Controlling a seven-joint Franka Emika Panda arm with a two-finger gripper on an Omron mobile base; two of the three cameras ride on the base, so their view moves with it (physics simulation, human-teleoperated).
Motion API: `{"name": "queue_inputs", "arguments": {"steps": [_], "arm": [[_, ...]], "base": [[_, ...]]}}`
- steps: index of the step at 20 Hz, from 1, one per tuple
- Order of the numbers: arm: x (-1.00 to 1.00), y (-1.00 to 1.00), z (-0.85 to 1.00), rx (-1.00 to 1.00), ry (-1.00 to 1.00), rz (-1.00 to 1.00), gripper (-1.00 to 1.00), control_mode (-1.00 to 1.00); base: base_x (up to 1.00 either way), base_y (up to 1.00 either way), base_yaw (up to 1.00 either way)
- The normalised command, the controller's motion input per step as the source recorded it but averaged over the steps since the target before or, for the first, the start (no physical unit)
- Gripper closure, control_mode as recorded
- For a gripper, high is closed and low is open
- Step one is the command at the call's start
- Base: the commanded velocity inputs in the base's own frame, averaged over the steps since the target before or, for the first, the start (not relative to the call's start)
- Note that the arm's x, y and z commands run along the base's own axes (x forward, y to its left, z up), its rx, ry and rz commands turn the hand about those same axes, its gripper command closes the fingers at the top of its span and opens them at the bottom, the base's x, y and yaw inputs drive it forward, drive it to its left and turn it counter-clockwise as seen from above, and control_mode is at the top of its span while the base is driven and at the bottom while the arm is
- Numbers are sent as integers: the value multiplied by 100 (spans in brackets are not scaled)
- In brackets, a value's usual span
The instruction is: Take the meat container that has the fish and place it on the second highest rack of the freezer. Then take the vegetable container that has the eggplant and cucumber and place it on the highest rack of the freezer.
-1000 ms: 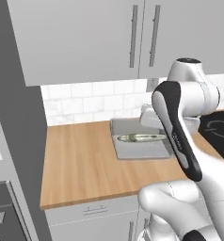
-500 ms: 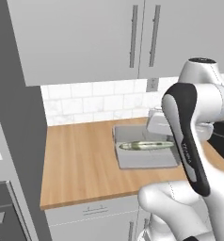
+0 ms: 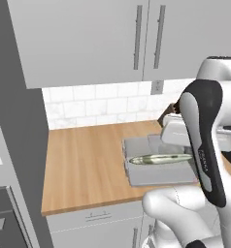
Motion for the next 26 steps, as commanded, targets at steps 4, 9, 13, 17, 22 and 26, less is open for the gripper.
{"name": "queue_inputs", "arguments": {"steps": [4, 9, 13, 17, 22, 26], "arm": [[-24, 0, 0, 0, 0, 0, 100, 100], [0, 0, 0, 0, 0, 0, 100, 100], [0, 0, 0, 0, 0, 0, 100, 100], [0, 0, 0, 0, 0, 0, 100, 100], [0, 0, 0, 0, 0, 0, 100, 100], [0, 0, 0, 0, 0, 0, 100, 100]], "base": [[-72, 0, -2], [-94, 49, -7], [-54, 95, -13], [-28, 100, -11], [-4, 100, -12], [-26, 100, -6]]}}
